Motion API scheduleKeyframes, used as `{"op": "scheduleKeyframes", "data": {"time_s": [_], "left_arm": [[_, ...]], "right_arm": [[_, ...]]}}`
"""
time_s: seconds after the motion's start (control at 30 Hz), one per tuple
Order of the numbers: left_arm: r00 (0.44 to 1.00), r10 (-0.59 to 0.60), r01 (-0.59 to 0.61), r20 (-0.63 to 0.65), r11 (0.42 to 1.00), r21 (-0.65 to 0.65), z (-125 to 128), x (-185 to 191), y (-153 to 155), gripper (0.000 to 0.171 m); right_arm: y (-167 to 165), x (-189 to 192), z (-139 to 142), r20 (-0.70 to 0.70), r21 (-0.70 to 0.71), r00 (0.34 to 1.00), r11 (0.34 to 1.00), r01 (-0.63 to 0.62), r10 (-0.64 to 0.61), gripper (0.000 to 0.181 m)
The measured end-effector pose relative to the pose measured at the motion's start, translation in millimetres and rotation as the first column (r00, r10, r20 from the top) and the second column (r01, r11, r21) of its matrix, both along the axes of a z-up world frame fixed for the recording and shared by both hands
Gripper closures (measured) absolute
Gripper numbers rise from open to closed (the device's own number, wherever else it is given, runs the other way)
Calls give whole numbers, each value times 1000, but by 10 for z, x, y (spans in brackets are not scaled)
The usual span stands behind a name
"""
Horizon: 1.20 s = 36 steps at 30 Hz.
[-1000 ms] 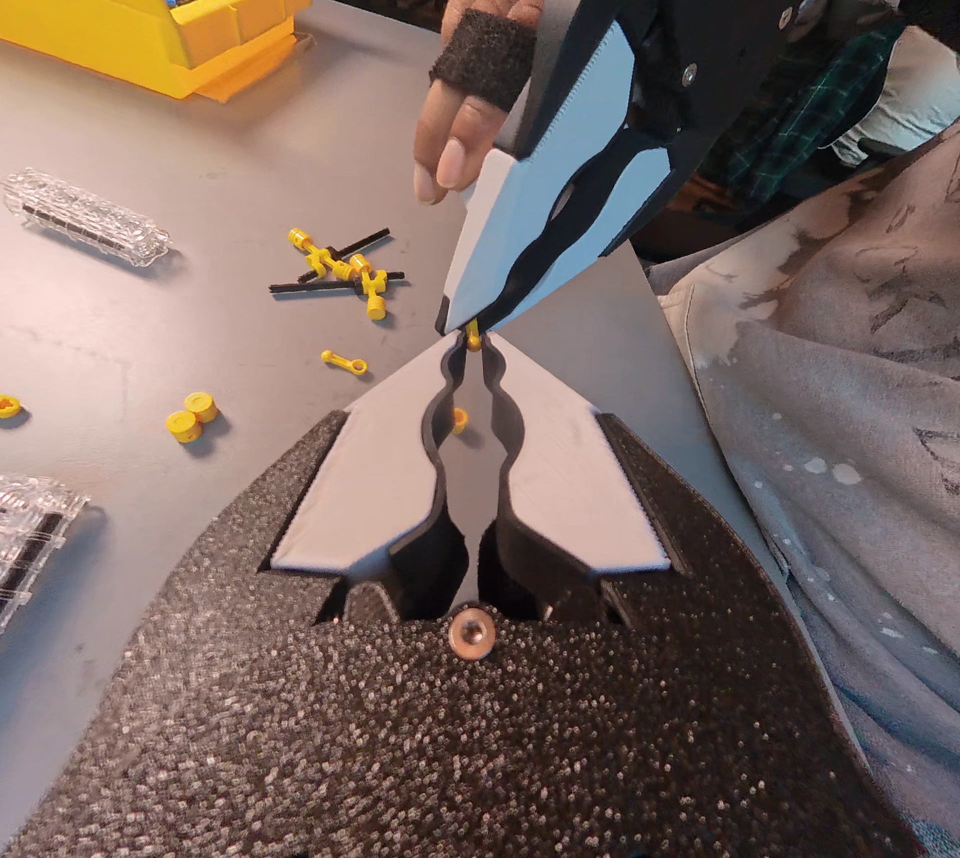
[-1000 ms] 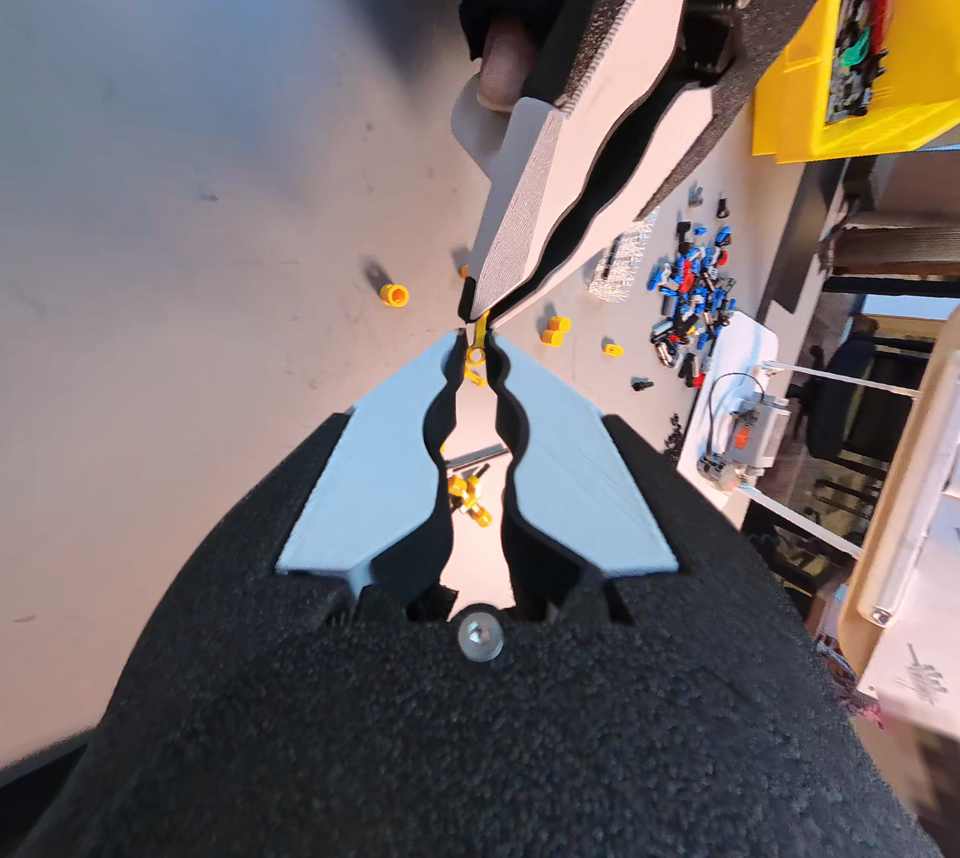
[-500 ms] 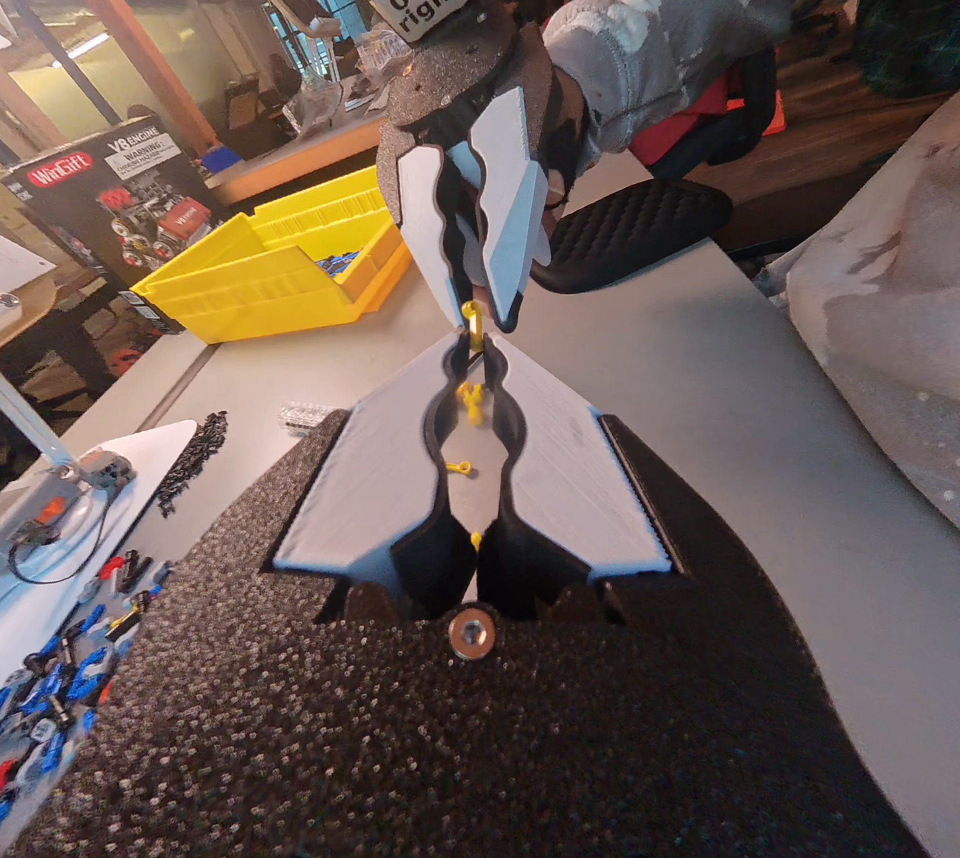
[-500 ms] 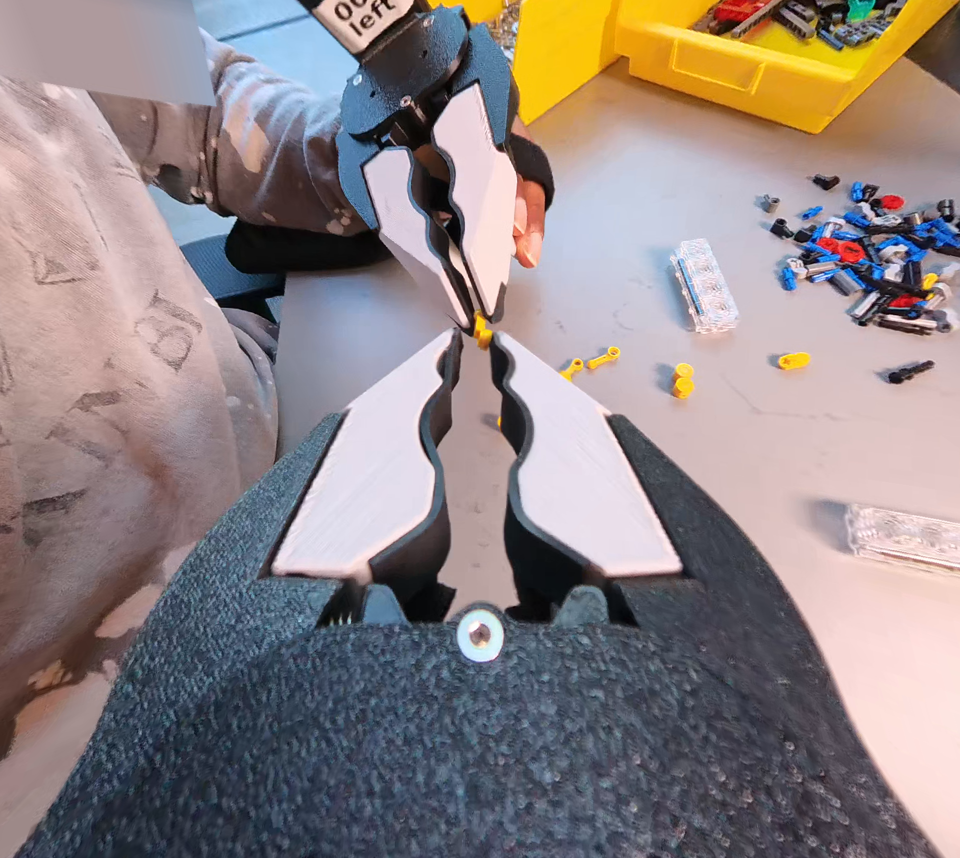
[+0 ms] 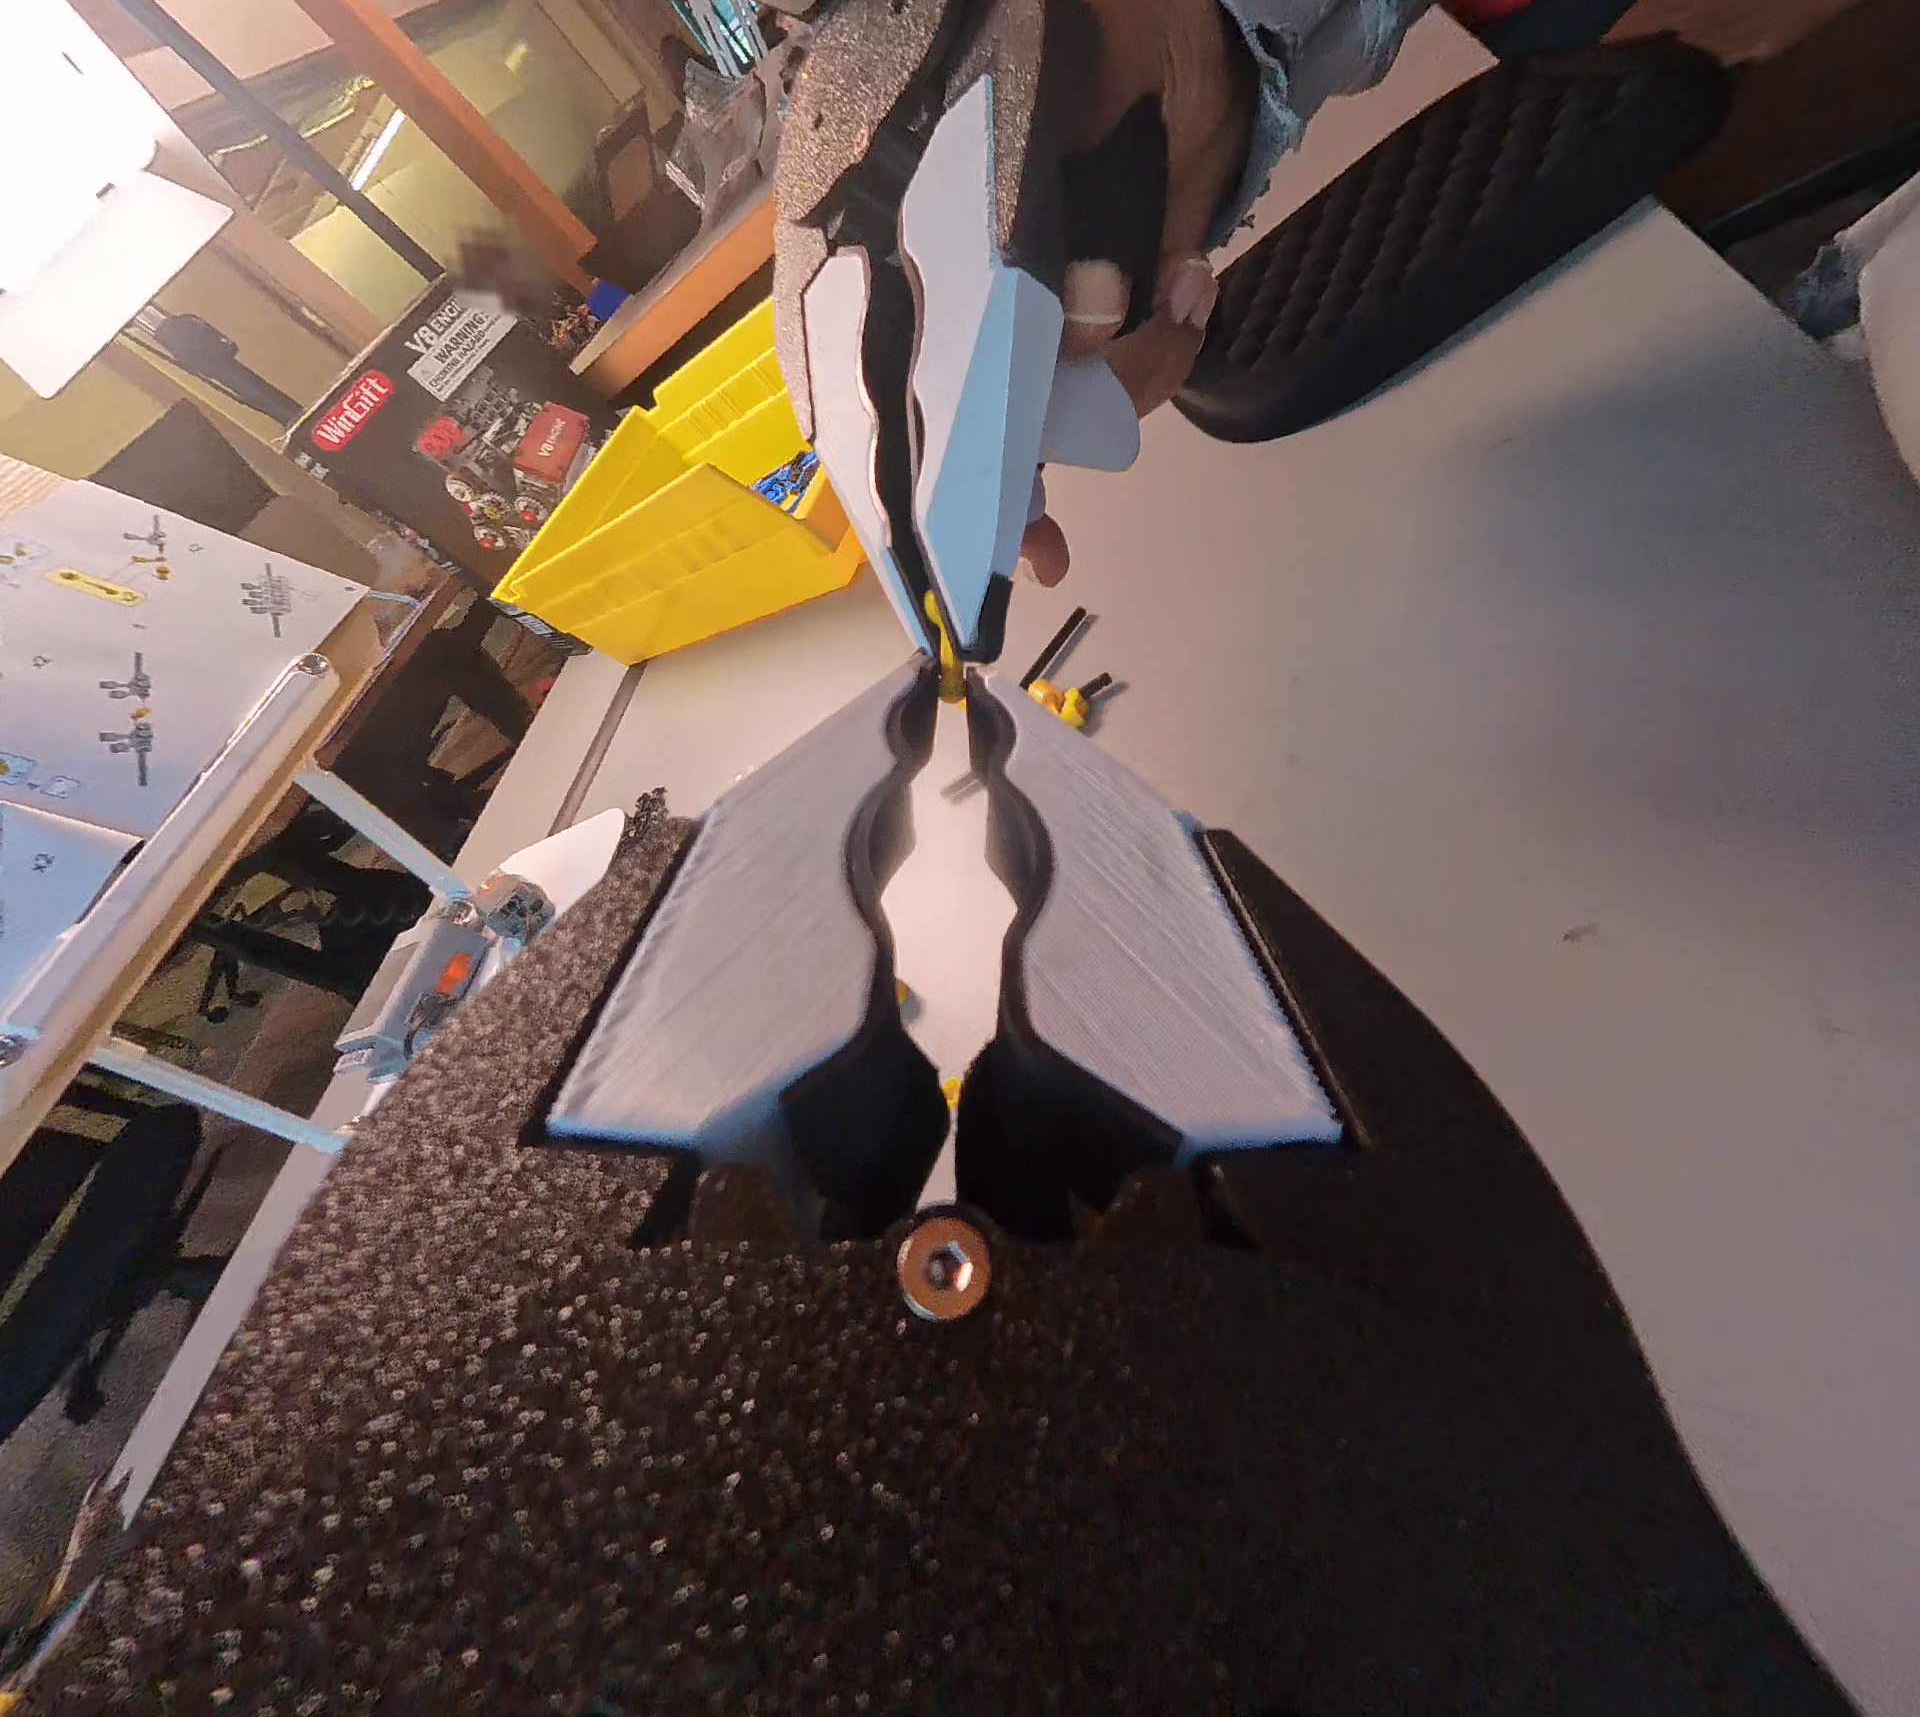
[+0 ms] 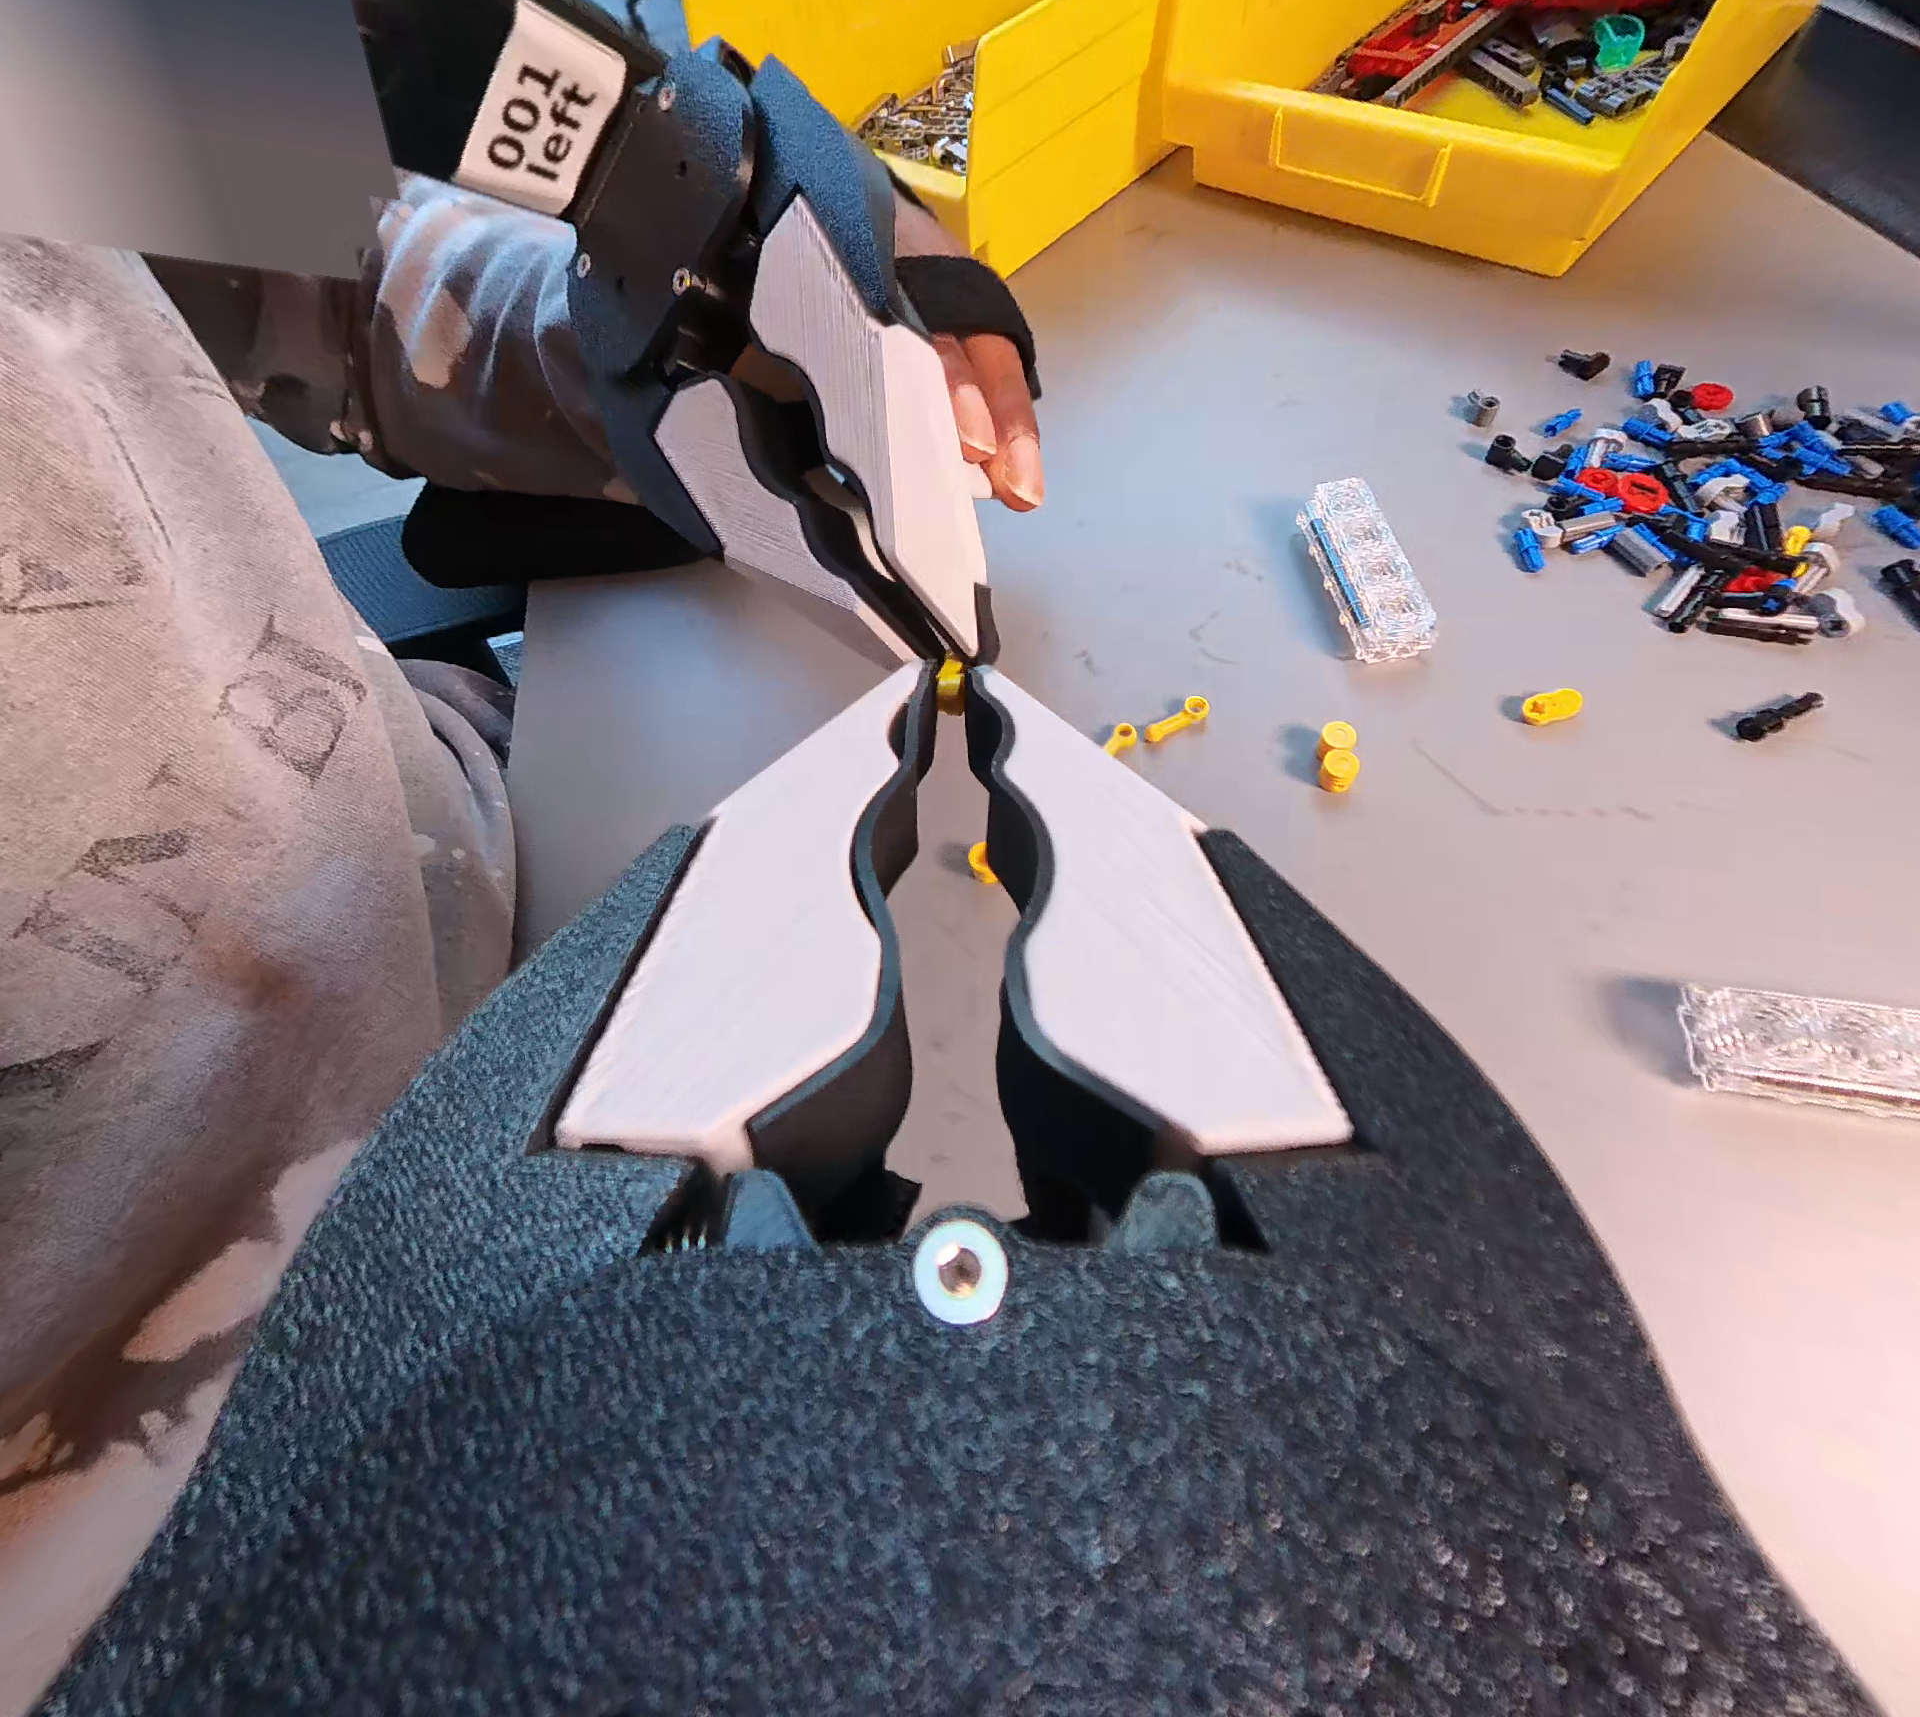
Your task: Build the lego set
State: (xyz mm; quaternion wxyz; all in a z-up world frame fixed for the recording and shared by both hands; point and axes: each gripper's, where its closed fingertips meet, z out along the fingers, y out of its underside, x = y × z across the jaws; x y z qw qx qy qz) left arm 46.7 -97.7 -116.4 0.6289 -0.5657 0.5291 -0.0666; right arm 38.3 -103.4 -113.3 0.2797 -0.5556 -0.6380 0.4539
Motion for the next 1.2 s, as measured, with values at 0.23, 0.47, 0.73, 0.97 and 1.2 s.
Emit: {"op": "scheduleKeyframes", "data": {"time_s": [0.23, 0.47, 0.73, 0.97, 1.2], "left_arm": [[996, -71, 88, 57, 917, -390, -355, -120, -14, 151], [985, -151, 64, -82, 768, -637, -951, -110, -168, 147], [981, -151, 37, -122, 763, -645, -1039, -58, -115, 165], [980, -150, 36, -129, 777, -629, -1039, -16, -89, 171], [984, -142, 41, -109, 773, -634, -1014, -35, -90, 168]], "right_arm": [[-42, 115, -434, 285, 356, 949, 905, -234, 134, 178], [-80, 78, -777, 520, 409, 820, 773, -485, 239, 178], [-56, 50, -909, 659, 289, 695, 756, -587, 287, 178], [-22, 75, -958, 702, 209, 655, 799, -565, 280, 177], [-32, 83, -968, 731, 115, 631, 865, -488, 259, 178]]}}
